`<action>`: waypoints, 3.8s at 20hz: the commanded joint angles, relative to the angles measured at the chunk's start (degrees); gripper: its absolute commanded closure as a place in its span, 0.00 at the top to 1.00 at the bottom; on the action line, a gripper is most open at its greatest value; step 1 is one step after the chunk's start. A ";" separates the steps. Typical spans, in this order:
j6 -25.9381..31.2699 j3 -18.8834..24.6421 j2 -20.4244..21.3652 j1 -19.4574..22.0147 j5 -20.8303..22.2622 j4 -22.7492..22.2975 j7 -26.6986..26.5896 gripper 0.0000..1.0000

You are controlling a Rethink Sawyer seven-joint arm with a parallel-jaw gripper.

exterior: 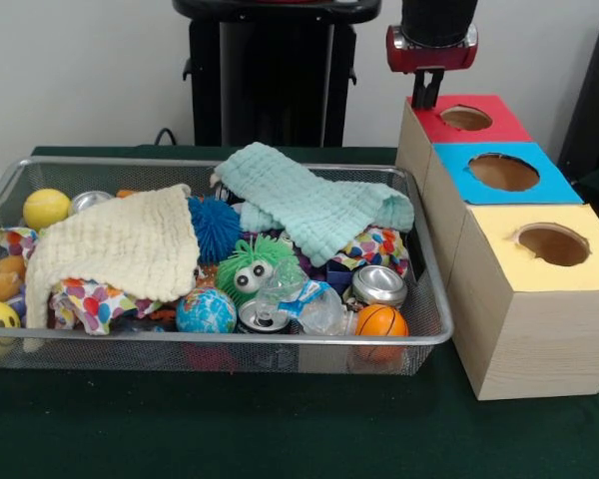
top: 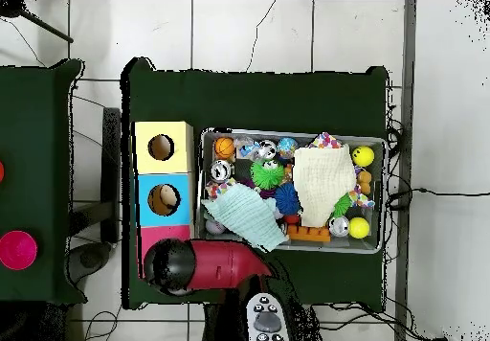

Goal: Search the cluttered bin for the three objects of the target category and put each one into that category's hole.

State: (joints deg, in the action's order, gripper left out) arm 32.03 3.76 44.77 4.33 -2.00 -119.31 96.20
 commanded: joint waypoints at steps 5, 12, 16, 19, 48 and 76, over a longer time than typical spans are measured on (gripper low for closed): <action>0.88 2.35 -2.98 1.61 0.13 4.35 5.72 0.00; -1.77 2.27 -2.10 -1.53 -1.80 2.05 10.06 0.00; 0.69 1.86 -0.18 -2.98 -2.83 1.93 11.50 0.00; 2.60 1.09 1.98 -4.38 -3.63 1.09 12.84 0.00; 9.02 -0.71 -4.76 -1.36 -0.15 14.04 4.23 0.00; 2.87 5.35 -15.91 8.13 8.87 18.13 -1.02 0.00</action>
State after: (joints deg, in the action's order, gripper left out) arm 46.50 9.52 37.95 9.60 -2.27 -105.88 97.33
